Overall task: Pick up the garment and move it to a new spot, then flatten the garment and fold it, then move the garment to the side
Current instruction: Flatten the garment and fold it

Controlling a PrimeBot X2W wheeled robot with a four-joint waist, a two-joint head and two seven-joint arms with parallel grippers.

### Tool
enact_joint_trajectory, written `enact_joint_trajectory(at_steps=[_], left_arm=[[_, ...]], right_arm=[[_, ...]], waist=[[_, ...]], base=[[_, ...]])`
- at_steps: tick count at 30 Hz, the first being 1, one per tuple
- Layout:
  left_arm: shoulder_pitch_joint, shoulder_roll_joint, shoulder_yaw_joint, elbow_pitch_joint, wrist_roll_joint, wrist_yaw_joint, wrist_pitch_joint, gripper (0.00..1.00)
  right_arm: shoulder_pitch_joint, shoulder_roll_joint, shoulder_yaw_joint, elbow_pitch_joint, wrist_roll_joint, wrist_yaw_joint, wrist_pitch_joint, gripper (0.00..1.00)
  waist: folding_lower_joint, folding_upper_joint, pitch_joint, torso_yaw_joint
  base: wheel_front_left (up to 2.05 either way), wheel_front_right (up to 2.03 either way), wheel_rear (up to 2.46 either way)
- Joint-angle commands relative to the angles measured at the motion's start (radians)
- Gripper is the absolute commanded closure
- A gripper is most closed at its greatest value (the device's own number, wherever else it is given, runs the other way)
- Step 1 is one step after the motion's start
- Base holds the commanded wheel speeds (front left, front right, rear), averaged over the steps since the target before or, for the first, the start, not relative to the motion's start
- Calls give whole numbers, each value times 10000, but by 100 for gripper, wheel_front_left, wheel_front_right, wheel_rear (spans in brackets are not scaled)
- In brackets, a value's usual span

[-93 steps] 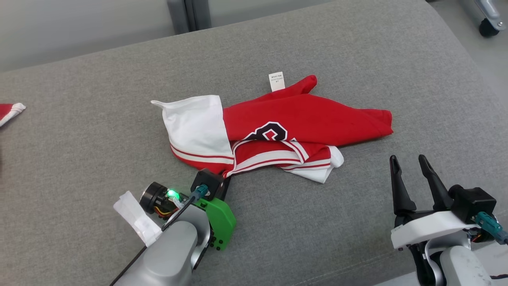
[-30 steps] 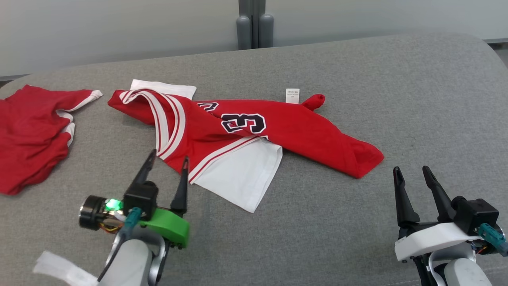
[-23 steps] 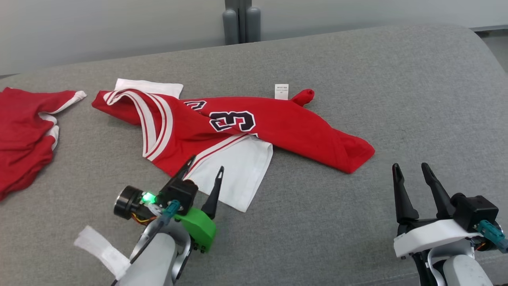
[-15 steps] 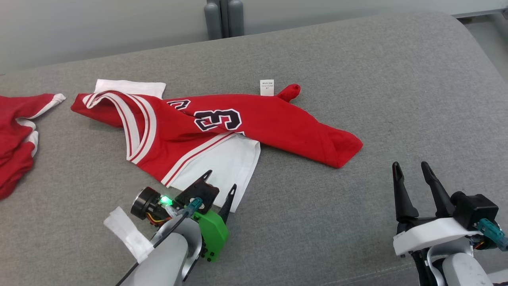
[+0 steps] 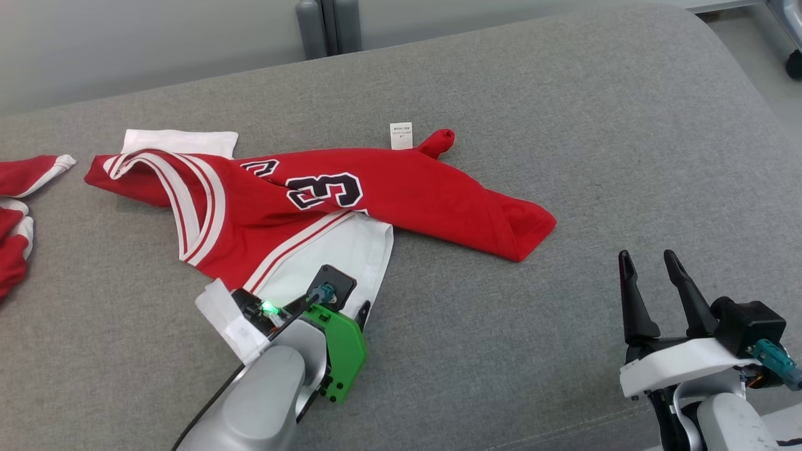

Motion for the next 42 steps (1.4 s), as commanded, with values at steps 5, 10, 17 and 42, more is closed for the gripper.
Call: enact_joint_trajectory(at_steps=[5,10,17,42], left_arm=[[366,236,-208,762,-231,14,474,100],[318,216,-142,690,-429,117,41,100],[670,280,256,-105,-927,371,-876,100],[5001,2993,1714,-7079,-2208,1976,154,0]], right_arm=[[-40,-46,-23,42,-25,1,-89,0],[157,27,-98,8,-156,1,-76,0],[481,126,-197,-23,-265,1,-78,0],[1073,387,-465,-246,-500,1,118,0]], waist=[[0,-1,-120,26],[0,-1,-368,233],[0,-1,-854,703],[0,-1,-1393,2219]], base=[[0,0,0],[0,0,0],[0,0,0],[0,0,0]])
